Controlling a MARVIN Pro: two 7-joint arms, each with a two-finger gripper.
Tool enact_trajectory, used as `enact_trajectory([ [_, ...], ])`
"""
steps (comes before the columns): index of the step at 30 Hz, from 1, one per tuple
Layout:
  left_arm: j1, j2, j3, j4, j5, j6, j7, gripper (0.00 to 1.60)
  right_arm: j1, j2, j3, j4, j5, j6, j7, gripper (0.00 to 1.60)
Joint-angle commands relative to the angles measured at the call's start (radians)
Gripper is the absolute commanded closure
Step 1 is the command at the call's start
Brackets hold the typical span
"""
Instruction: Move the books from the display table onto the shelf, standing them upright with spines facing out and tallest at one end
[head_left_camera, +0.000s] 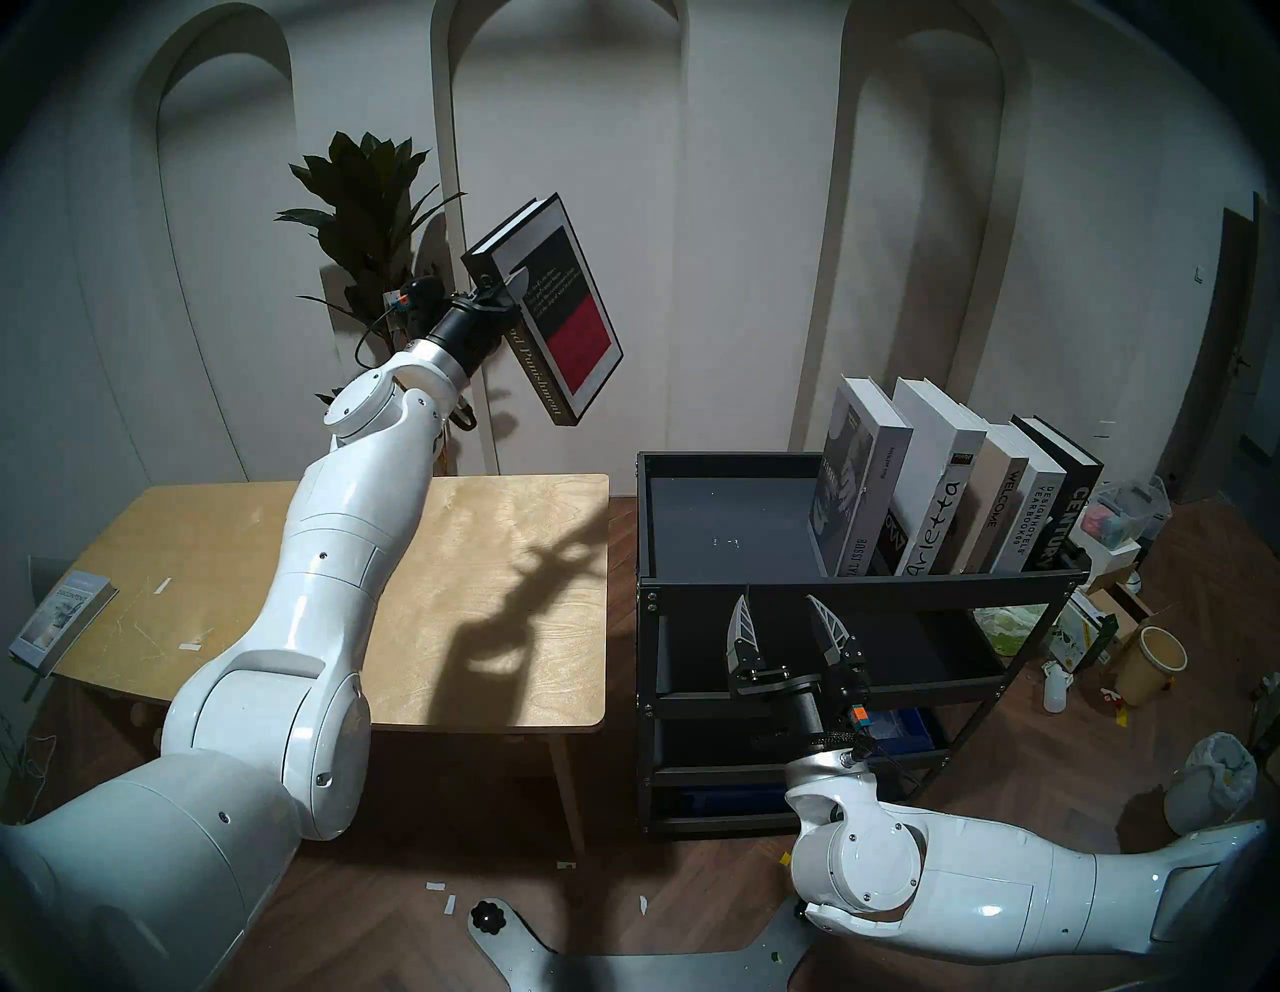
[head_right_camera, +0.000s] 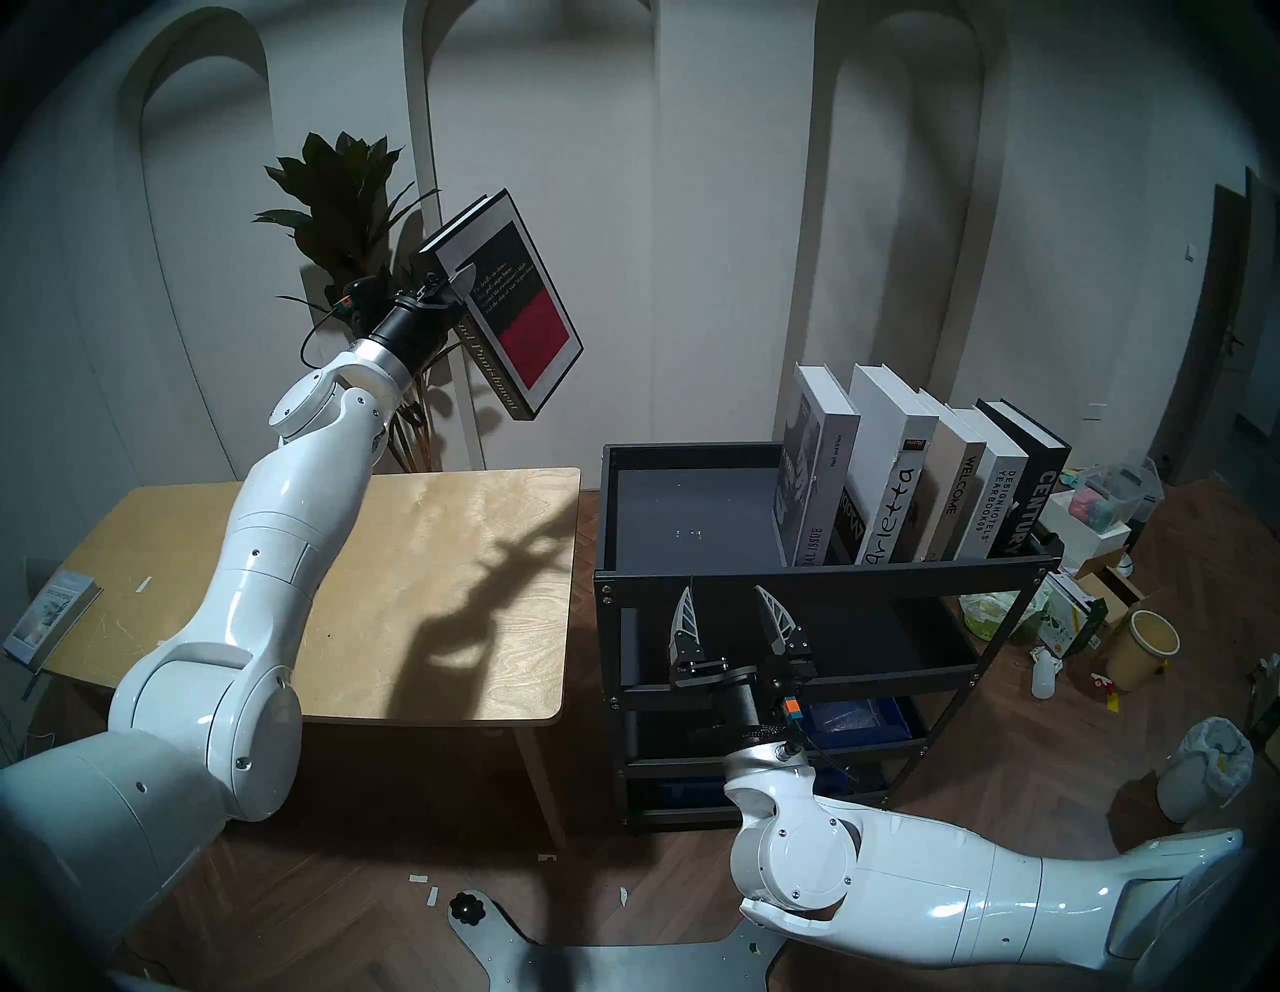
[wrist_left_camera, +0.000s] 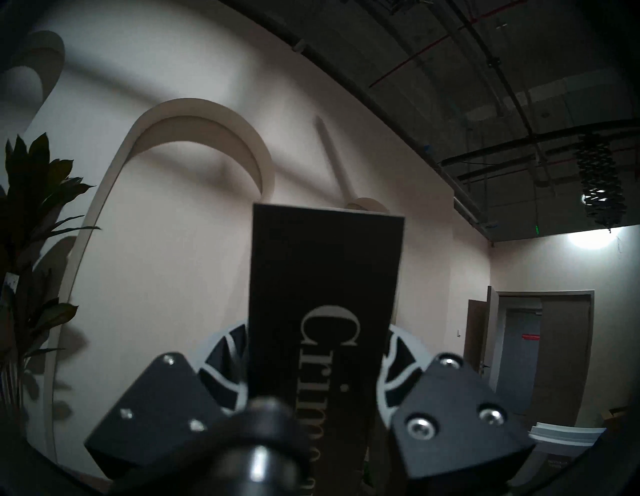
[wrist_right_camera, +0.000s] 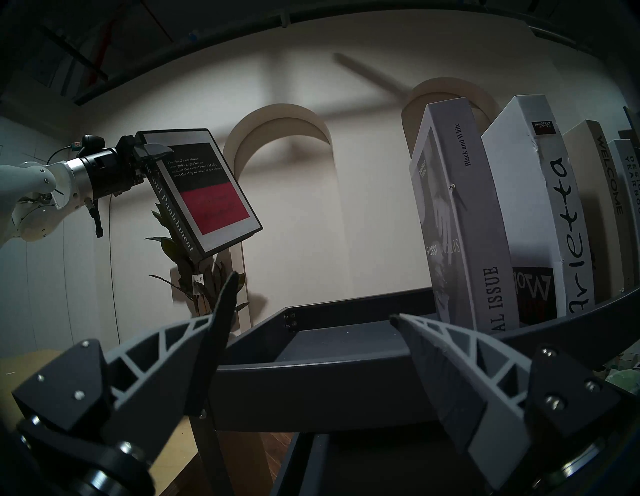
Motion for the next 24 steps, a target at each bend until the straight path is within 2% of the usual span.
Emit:
enact_trajectory([
  [1, 0.0, -0.07, 0.012, -0.107, -0.012, 0.037, 0.072, 1.6, 0.004, -0.003, 0.002, -0.01, -0.002, -0.003, 0.001, 0.0],
  [6, 0.014, -0.109, 0.036, -0.185, -0.024, 0.068, 0.109, 1.6, 0.004, -0.003, 0.002, -0.009, -0.002, -0.003, 0.001, 0.0],
  [7, 0.006, -0.118, 0.042, -0.161, -0.028, 0.071, 0.112, 1.6, 0.004, -0.003, 0.002, -0.009, -0.002, -0.003, 0.001, 0.0],
  [10, 0.035, -0.13, 0.057, -0.207, -0.03, 0.089, 0.136, 1.6, 0.005, -0.003, 0.002, -0.008, -0.002, -0.003, 0.001, 0.0],
  [16, 0.097, -0.142, 0.075, -0.284, -0.032, 0.127, 0.197, 1.6, 0.005, -0.004, 0.002, -0.008, -0.002, -0.003, 0.001, 0.0],
  [24, 0.233, -0.147, 0.107, -0.388, -0.02, 0.193, 0.317, 1.6, 0.005, -0.004, 0.001, -0.008, -0.002, -0.003, 0.001, 0.0],
])
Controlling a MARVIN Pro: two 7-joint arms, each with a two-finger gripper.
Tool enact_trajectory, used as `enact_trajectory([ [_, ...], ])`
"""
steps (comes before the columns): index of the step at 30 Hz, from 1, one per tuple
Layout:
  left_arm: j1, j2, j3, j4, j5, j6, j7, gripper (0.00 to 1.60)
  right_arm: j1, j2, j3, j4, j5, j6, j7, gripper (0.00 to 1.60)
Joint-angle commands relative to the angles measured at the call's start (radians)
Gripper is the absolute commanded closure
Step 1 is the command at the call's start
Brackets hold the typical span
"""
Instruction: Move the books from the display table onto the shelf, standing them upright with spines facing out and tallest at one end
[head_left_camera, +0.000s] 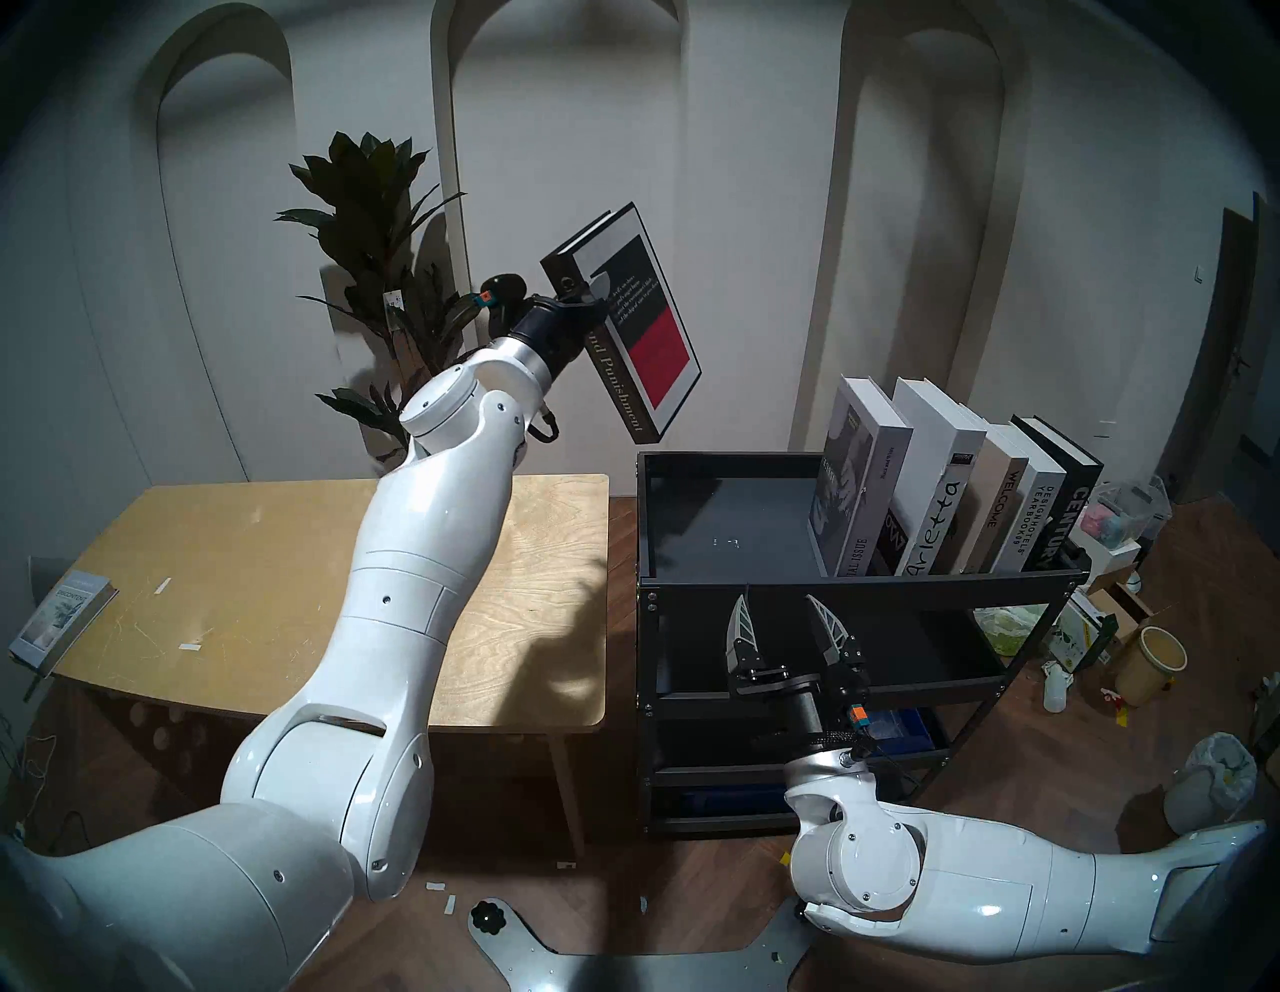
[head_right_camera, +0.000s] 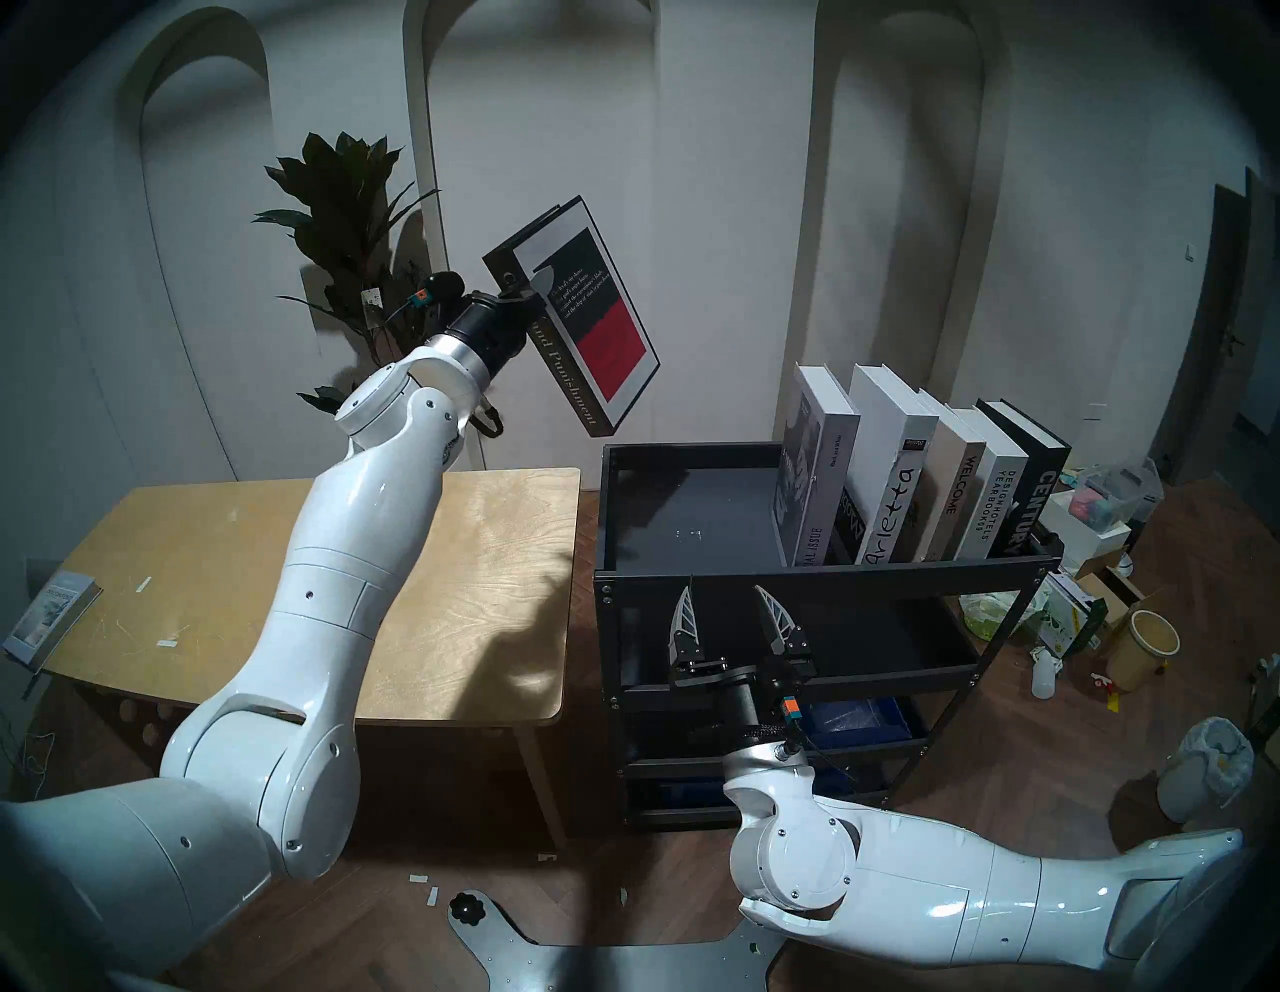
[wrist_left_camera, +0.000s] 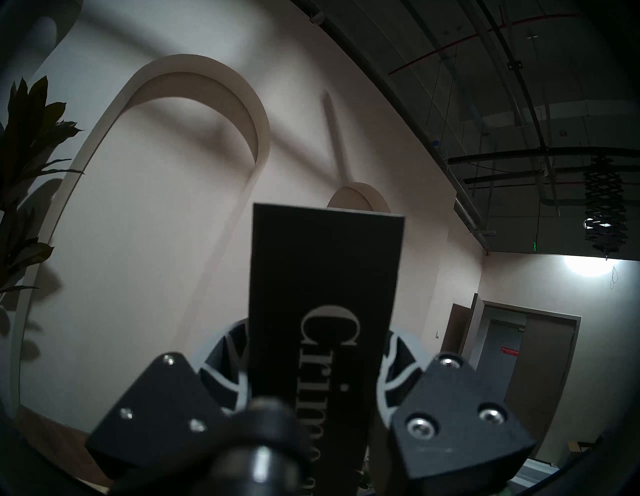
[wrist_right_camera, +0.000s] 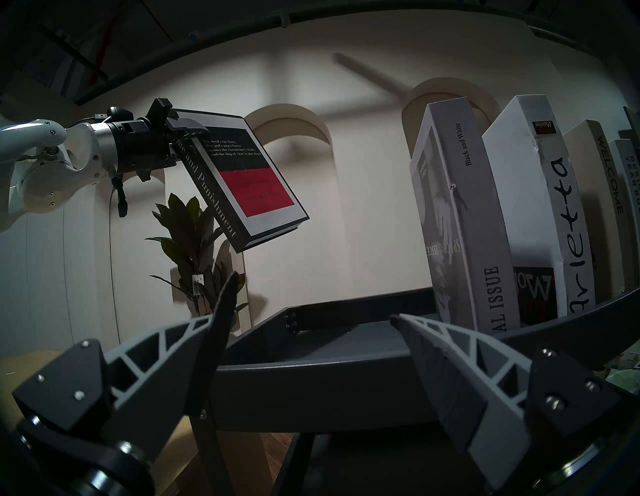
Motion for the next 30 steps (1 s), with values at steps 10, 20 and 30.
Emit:
enact_trajectory([
  [10, 0.187, -0.044, 0.055, -0.217, 0.05, 0.082, 0.216, 1.6, 0.004, -0.002, 0.002, -0.011, -0.003, -0.004, 0.001, 0.0],
  [20, 0.219, -0.1, 0.15, -0.34, 0.133, 0.086, 0.364, 1.6, 0.005, -0.002, 0.002, -0.012, -0.003, -0.004, 0.001, 0.0],
  [30, 0.287, -0.135, 0.264, -0.459, 0.283, 0.112, 0.568, 1.6, 0.004, 0.0, 0.002, -0.016, -0.003, -0.005, 0.0, 0.0],
])
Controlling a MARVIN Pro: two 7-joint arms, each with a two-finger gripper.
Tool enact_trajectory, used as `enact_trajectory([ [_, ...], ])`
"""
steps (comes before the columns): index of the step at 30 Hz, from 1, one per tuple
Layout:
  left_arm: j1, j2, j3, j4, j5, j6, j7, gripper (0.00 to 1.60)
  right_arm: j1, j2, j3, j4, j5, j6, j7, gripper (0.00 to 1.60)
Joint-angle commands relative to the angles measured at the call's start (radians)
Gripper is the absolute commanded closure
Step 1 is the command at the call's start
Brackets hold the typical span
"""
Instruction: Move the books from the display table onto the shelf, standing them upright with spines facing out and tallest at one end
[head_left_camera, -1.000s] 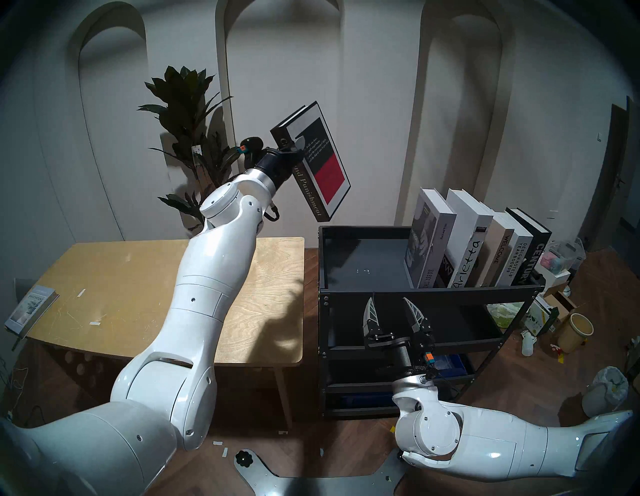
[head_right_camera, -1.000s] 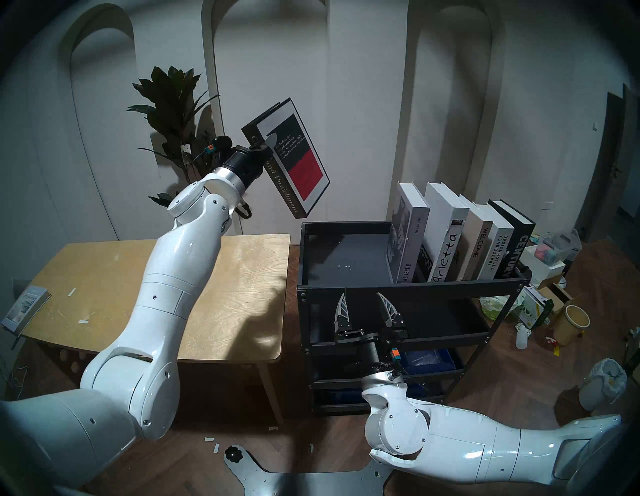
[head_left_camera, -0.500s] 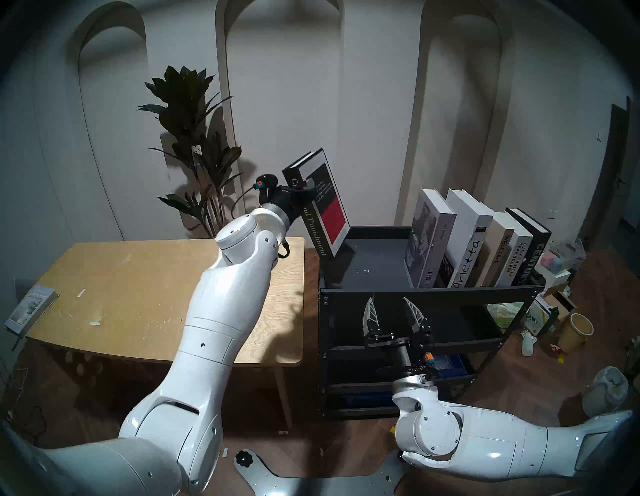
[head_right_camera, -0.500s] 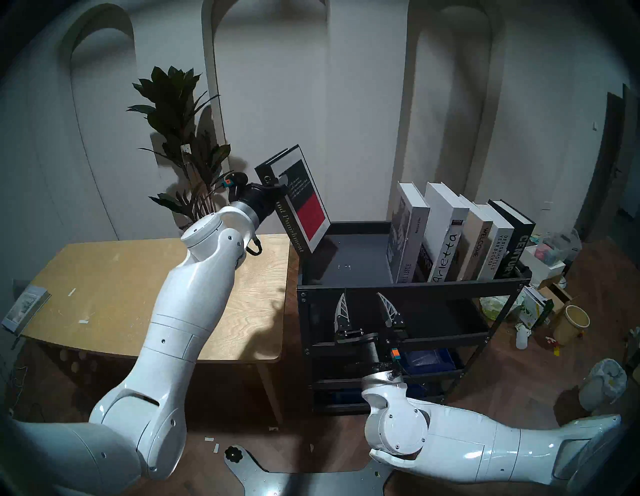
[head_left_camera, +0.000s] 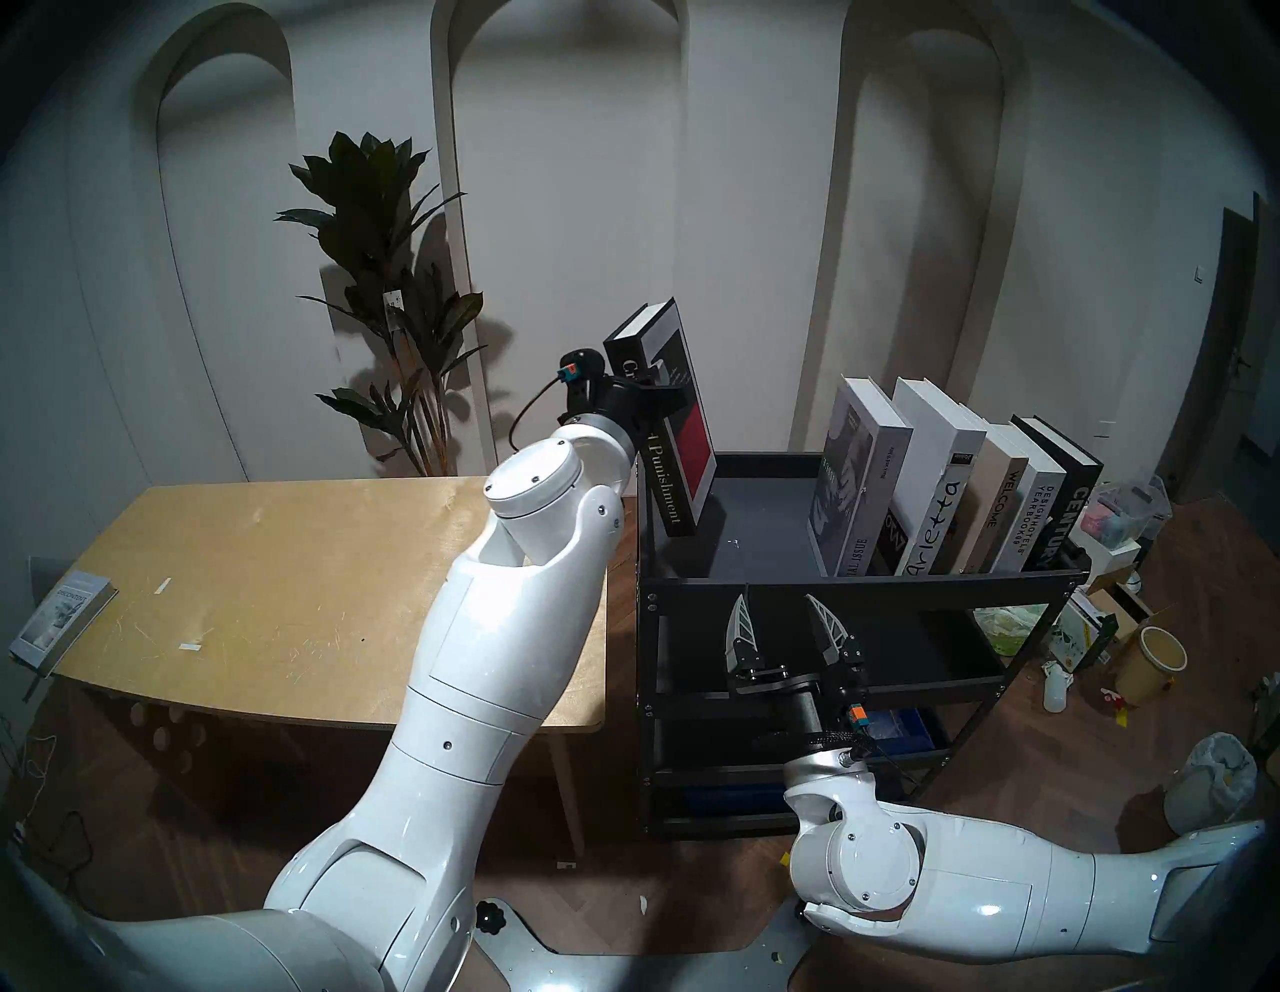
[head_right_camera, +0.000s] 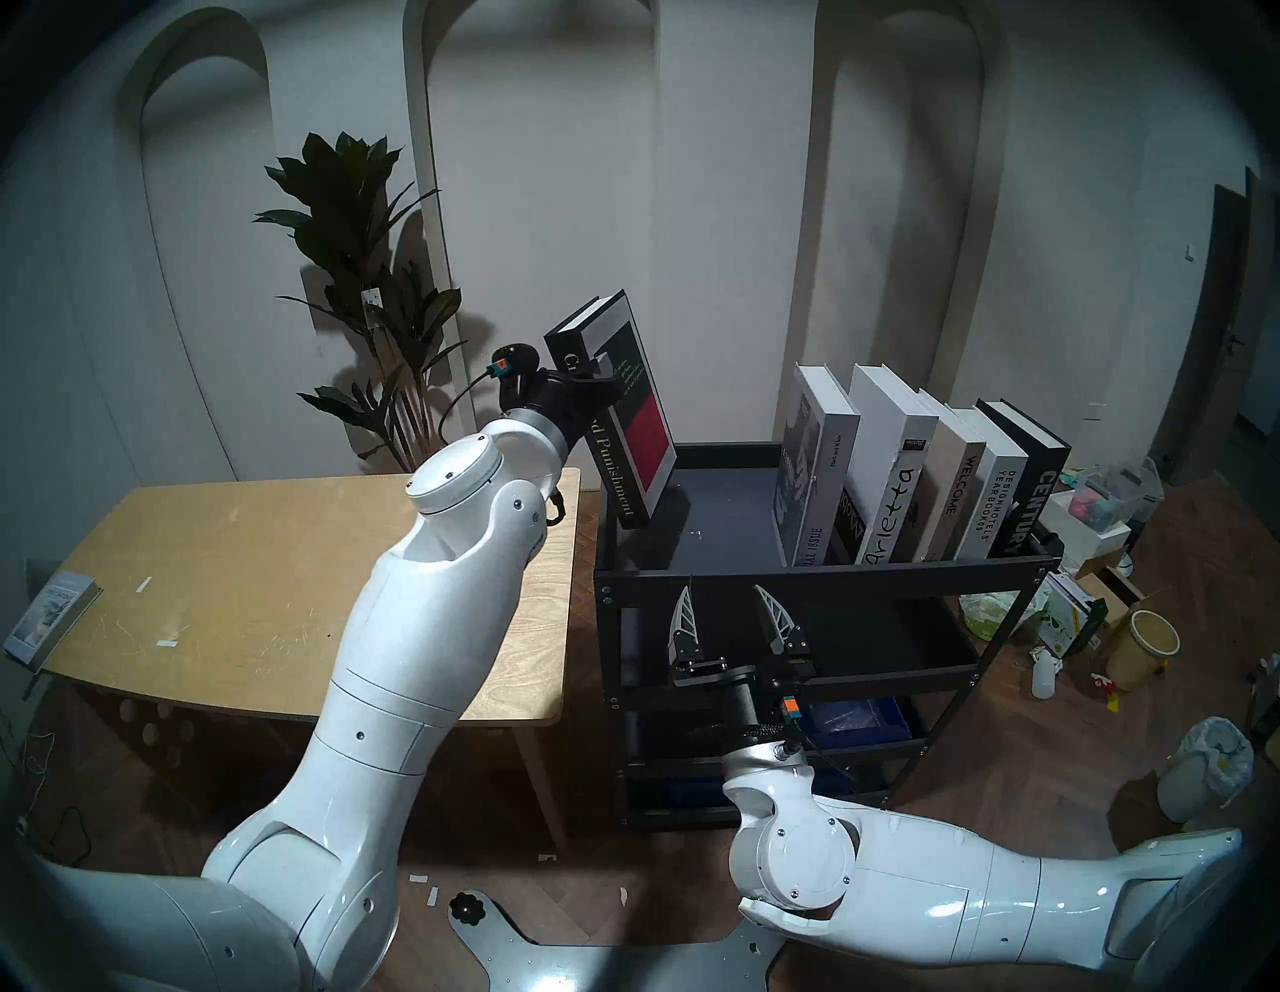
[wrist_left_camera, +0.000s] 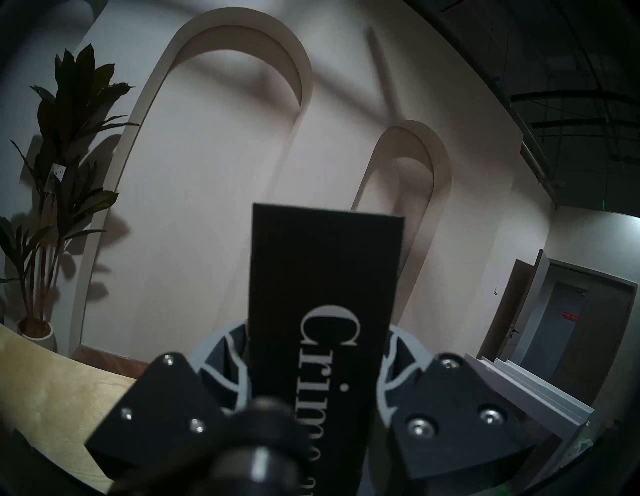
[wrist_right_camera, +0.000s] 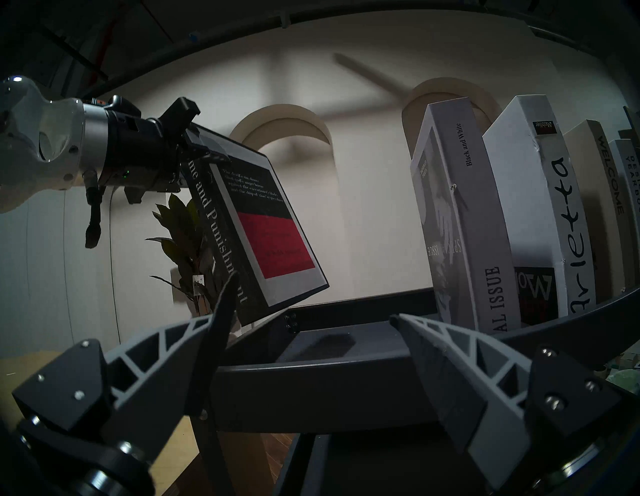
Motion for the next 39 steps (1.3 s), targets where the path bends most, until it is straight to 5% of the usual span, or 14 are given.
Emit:
enact_trajectory([
  [1, 0.036, -0.04, 0.064, -0.106, 0.115, 0.017, 0.109, 1.6, 0.003, 0.001, 0.003, -0.016, -0.004, -0.005, 0.0, 0.0],
  [8, 0.066, -0.099, 0.106, -0.133, 0.27, 0.089, 0.255, 1.6, 0.002, 0.003, 0.003, -0.02, -0.004, -0.005, -0.001, 0.0],
  [15, -0.009, -0.159, 0.162, -0.023, 0.346, 0.151, 0.386, 1.6, 0.001, 0.005, 0.004, -0.023, -0.005, -0.005, -0.001, 0.0],
  [19, -0.057, -0.203, 0.16, 0.038, 0.319, 0.153, 0.465, 1.6, 0.001, 0.005, 0.003, -0.023, -0.004, -0.005, -0.001, 0.0],
  [39, -0.216, -0.37, 0.146, 0.222, 0.232, 0.132, 0.561, 1.6, 0.001, 0.007, 0.003, -0.025, -0.004, -0.005, -0.002, 0.0],
])
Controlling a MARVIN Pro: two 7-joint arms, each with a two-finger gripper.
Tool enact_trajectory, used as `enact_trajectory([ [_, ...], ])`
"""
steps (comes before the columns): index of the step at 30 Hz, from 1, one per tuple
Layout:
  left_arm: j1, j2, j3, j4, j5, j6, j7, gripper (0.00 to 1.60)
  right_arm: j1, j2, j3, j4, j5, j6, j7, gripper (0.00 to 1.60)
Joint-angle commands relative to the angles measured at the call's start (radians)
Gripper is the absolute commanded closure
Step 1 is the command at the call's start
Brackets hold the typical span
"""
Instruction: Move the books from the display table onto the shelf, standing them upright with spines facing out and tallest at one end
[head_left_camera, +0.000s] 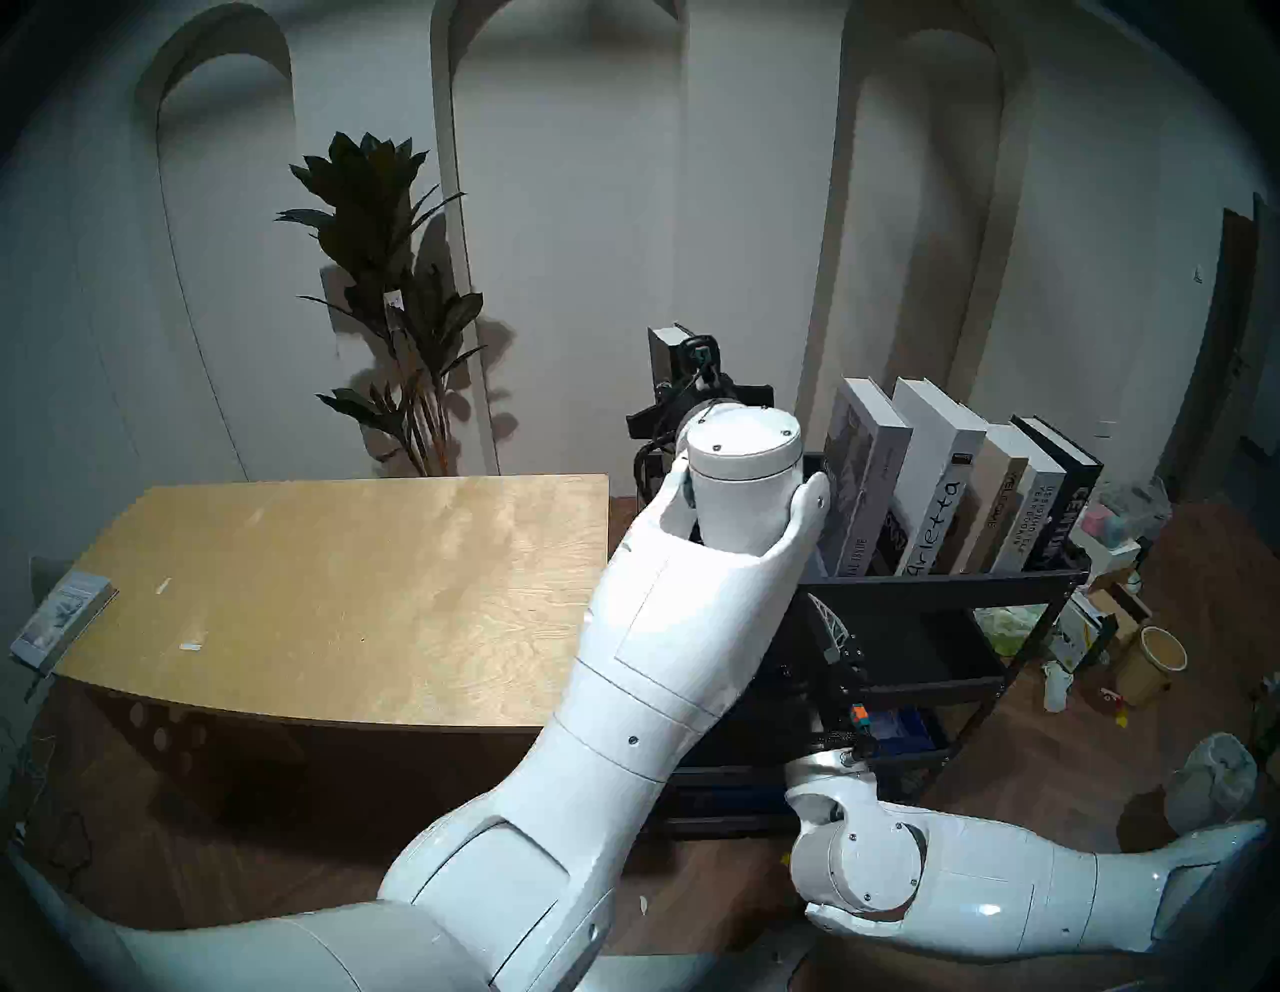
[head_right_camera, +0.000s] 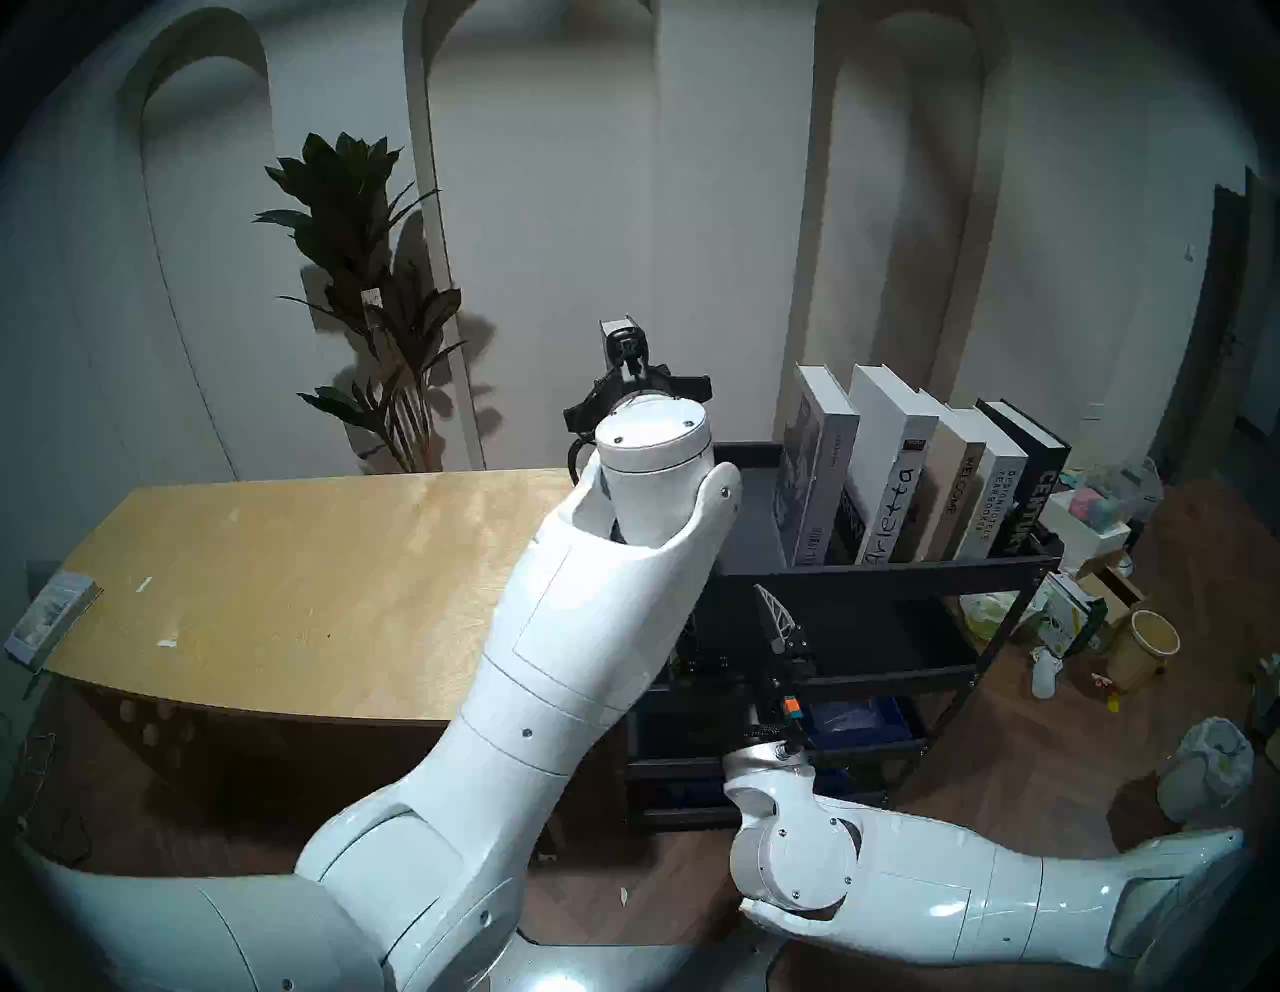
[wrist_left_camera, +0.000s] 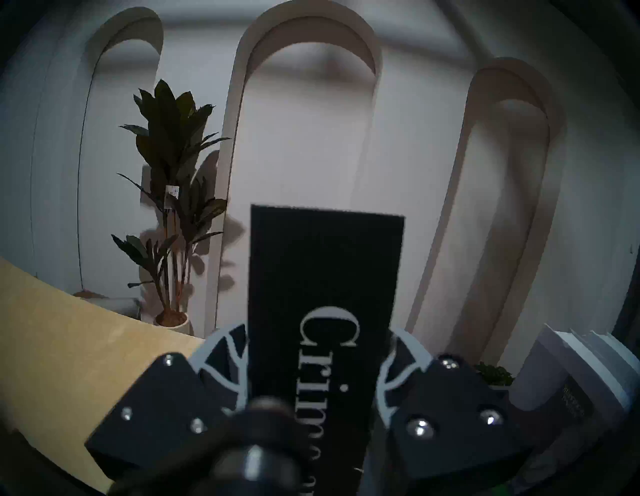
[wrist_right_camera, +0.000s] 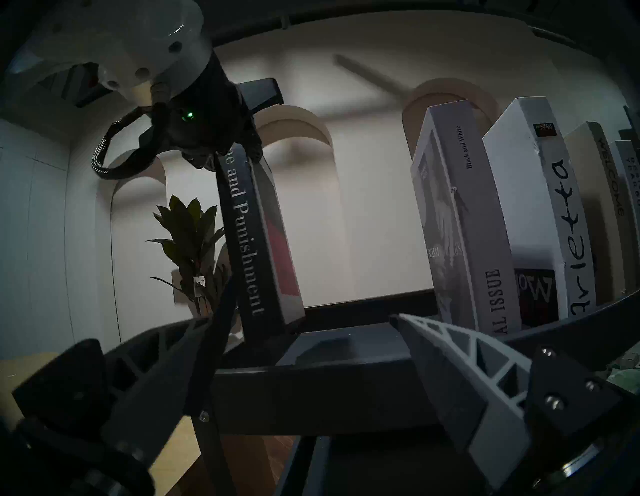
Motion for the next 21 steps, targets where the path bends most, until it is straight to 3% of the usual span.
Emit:
enact_trajectory([
  [1, -0.098, -0.071, 0.001, 0.034, -0.001, -0.032, 0.003, 1.6, 0.002, 0.002, 0.003, -0.017, -0.003, -0.004, -0.001, 0.0],
  [9, -0.163, -0.076, 0.026, 0.117, -0.003, -0.073, -0.039, 1.6, 0.002, 0.002, 0.003, -0.018, -0.003, -0.004, -0.001, 0.0],
  [21, -0.123, -0.022, 0.089, 0.163, 0.025, -0.191, -0.109, 1.6, 0.001, 0.004, 0.003, -0.021, -0.004, -0.003, -0.003, 0.0],
])
